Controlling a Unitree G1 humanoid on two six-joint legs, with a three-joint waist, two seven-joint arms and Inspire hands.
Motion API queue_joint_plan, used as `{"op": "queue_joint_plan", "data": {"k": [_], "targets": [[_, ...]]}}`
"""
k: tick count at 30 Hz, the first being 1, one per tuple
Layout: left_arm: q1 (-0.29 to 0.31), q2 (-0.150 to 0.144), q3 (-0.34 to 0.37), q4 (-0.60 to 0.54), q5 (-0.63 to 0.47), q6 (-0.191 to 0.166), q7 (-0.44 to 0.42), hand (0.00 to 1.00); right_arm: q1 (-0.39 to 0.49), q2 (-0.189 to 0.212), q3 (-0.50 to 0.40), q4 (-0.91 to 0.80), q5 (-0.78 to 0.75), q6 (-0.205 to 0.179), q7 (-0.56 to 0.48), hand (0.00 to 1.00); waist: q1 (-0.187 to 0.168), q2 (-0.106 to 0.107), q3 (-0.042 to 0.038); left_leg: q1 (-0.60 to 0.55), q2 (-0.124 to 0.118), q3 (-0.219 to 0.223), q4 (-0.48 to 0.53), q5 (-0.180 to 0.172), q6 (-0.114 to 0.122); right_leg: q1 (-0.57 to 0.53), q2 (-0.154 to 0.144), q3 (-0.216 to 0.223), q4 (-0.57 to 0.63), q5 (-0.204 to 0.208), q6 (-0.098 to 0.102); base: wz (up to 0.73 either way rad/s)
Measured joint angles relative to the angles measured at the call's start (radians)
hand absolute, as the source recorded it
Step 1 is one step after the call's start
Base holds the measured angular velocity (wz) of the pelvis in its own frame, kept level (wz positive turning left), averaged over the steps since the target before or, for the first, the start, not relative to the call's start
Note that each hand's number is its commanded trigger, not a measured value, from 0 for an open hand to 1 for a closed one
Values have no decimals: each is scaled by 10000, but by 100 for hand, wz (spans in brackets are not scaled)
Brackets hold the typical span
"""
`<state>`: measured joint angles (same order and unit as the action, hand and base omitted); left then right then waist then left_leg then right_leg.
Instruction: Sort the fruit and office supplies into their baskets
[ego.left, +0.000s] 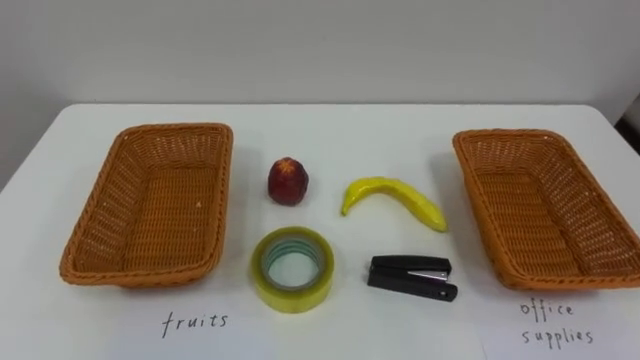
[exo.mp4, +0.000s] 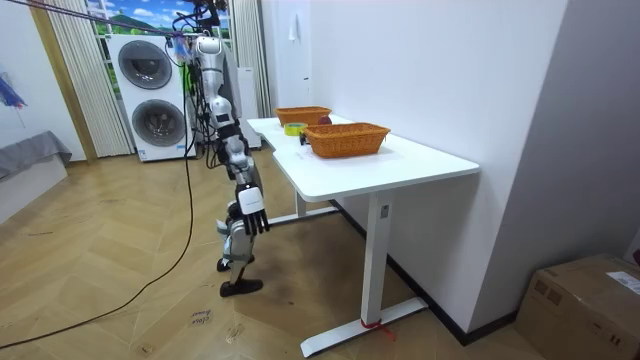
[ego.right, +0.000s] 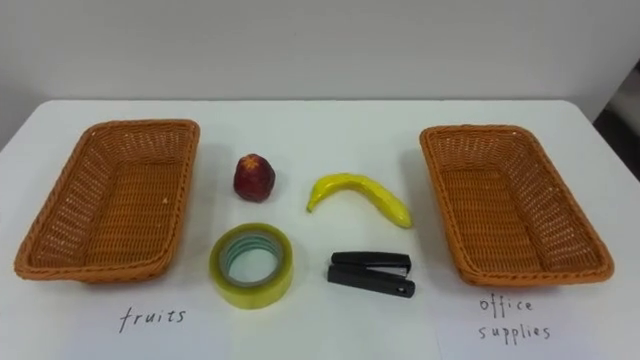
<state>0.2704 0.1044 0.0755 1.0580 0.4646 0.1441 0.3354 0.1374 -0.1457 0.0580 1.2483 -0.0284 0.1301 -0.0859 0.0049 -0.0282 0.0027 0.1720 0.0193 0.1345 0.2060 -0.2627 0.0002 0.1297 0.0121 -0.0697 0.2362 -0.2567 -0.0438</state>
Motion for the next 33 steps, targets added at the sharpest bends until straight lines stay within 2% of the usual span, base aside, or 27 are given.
{"op": "queue_joint_plan", "data": {"k": [6, 8, 11, 13, 17, 19, 22, 25, 33], "targets": [[0, -35, 106, 229, 24, -64, -41, 0, 132, 61, -345, 209, 2688, -250, -161, 0, -14, -21, 14, 48, 4, 81, -36, 0, 0, -11, 21, 137, -2, -2, 0, -4], [36, -58, 327, 199, 20, -68, -43, 0, 266, 72, -877, 269, 3390, -307, -253, 0, -57, -17, 13, 44, 13, 176, -71, 0, 0, -56, 36, 176, -7, -2, 1, -7], [161, -55, 1085, 89, 26, -87, -57, 0, 536, 22, -2114, 236, 4980, -375, -451, 0, -211, -26, 8, 43, 12, 186, -95, -2, -2, -55, 58, 221, -58, -1, 1, -1], [345, -30, 1593, -29, -30, -185, 30, 0, 746, -35, -2882, 212, 5985, -503, -642, 0, -470, -28, -1, 69, 26, 197, -102, -2, -2, -25, 71, 305, -126, 28, -2, -8], [492, 20, 1790, -60, -31, -342, 71, 0, 1130, -97, -3781, -131, 7303, -592, -833, 0, -697, -45, -5, 185, 25, 298, -111, -2, -2, -2, 81, 436, -67, 28, -1, -16], [473, 45, 1922, -69, -30, -586, 71, 0, 1216, -159, -4208, -414, 7978, -659, -955, 0, -838, -91, -6, 258, 23, 324, -189, -2, -2, -18, 105, 574, -48, 26, 0, -13], [466, 149, 1974, -69, -58, -812, 73, 0, 1267, -272, -4364, -494, 8876, -784, -1066, 0, -850, -213, -4, 295, 24, 343, -207, -2, -2, -33, 114, 698, 1, 19, 2, -20], [378, 201, 1956, -57, -227, -872, 73, 0, 1151, -280, -4374, -629, 9463, -869, -1386, 0, -833, -294, -16, 199, 20, 372, -291, -6, 2, -257, 142, 697, 88, 28, 24, -2], [632, 219, 1957, -60, -415, -1078, 115, 0, 871, -269, -4686, -1178, 9620, -1249, -2122, 0, -855, -219, -57, 127, 31, 417, -359, -4, 6, -394, 203, 693, 83, 96, 33, -2]]}}
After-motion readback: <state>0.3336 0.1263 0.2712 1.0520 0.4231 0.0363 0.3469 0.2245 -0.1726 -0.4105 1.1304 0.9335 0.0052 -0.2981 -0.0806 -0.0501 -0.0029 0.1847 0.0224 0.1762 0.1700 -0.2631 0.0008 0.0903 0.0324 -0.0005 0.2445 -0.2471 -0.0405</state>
